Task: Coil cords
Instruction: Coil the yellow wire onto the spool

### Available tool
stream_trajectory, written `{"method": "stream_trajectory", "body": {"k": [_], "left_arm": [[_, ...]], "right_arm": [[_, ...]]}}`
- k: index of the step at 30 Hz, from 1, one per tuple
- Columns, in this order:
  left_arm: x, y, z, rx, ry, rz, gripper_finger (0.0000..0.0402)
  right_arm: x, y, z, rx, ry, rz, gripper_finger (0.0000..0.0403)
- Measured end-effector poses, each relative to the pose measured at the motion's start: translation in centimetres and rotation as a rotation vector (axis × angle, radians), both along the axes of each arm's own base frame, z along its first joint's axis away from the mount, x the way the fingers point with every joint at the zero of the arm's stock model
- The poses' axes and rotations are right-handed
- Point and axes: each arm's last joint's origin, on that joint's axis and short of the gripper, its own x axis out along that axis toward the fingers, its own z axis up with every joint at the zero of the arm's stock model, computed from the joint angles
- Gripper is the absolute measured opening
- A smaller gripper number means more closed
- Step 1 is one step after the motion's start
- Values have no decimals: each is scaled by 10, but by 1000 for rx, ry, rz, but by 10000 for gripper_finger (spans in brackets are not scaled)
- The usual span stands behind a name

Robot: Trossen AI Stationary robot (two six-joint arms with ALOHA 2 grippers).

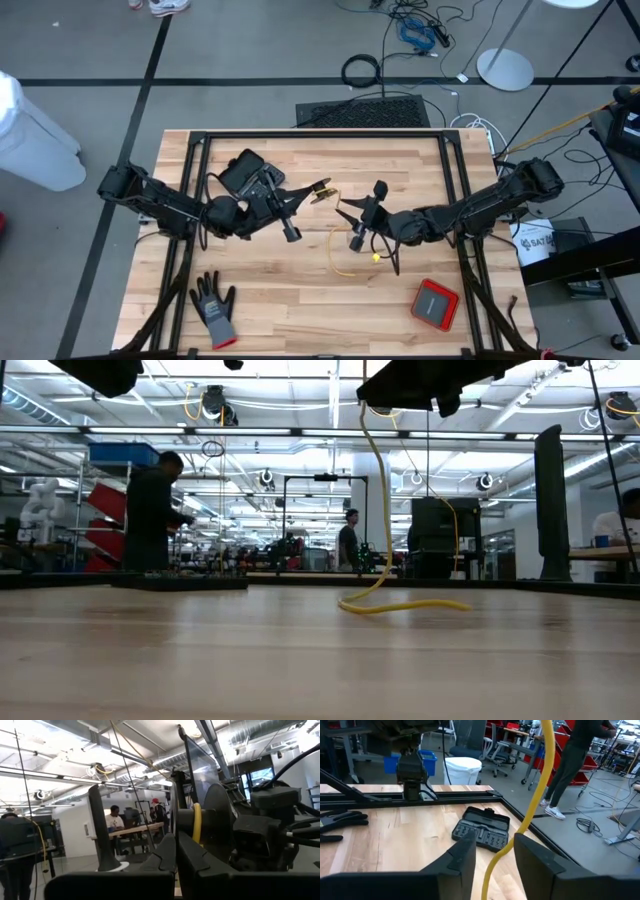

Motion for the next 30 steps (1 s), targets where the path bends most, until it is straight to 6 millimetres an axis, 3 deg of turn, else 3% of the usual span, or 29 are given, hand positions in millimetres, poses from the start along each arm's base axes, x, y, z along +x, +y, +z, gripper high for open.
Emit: {"method": "stream_trajectory", "body": {"k": [9,13,22,30], "left_arm": [[0,-1,0,13,-3,-24,2],[0,-1,0,16,-4,-29,2],[0,-1,0,16,-4,-30,2],[0,-1,0,15,-5,-31,2]], "right_arm": [[0,0,-1,-3,7,-9,70],[-1,-1,-3,-17,24,-60,86],[-2,-3,-6,5,38,-85,162],[-1,-2,-6,21,35,-56,135]]}}
